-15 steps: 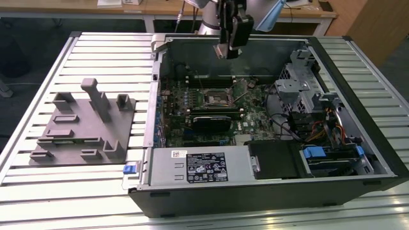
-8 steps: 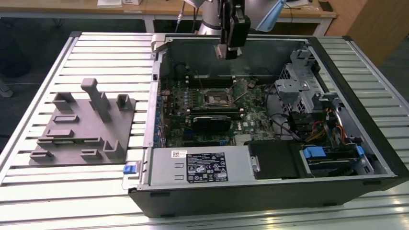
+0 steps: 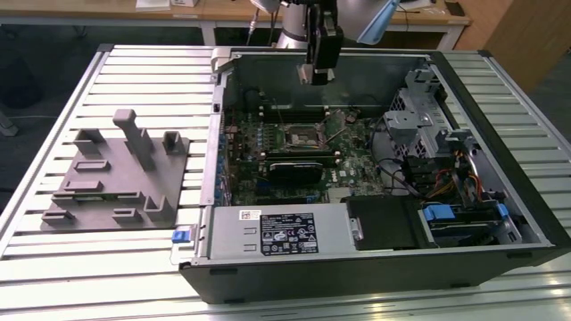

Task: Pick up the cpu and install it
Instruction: 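Place the cpu into insertion slot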

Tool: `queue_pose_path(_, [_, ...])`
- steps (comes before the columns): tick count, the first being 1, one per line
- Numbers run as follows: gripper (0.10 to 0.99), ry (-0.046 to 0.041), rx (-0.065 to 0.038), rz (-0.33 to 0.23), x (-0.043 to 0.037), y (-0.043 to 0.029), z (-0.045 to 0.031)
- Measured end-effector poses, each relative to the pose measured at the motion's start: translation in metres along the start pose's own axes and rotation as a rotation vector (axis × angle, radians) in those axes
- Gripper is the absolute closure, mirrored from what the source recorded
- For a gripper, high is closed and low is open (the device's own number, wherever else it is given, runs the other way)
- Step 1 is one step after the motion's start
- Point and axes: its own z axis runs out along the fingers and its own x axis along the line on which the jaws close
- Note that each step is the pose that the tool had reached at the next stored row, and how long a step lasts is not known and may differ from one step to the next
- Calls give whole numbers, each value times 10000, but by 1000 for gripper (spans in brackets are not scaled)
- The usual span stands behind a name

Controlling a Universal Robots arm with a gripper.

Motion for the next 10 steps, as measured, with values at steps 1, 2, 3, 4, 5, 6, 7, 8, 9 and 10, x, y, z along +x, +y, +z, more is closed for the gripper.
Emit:
queue_pose_path(1, [557, -2, 7, 34, 12, -4, 14])
queue_pose_path(2, [557, -3, 18, 57, 27, -7, 29])
queue_pose_path(3, [557, -5, 31, 78, 45, -10, 46])
queue_pose_path(4, [557, -6, 44, 94, 65, -13, 64])
queue_pose_path(5, [557, -6, 53, 107, 84, -16, 83])
queue_pose_path(6, [557, -7, 61, 113, 103, -18, 100])
queue_pose_path(7, [557, -8, 71, 115, 120, -19, 115])
queue_pose_path(8, [557, -7, 80, 119, 132, -20, 131])
queue_pose_path(9, [557, -7, 91, 123, 143, -22, 148])
queue_pose_path(10, [557, -7, 104, 128, 152, -23, 164])
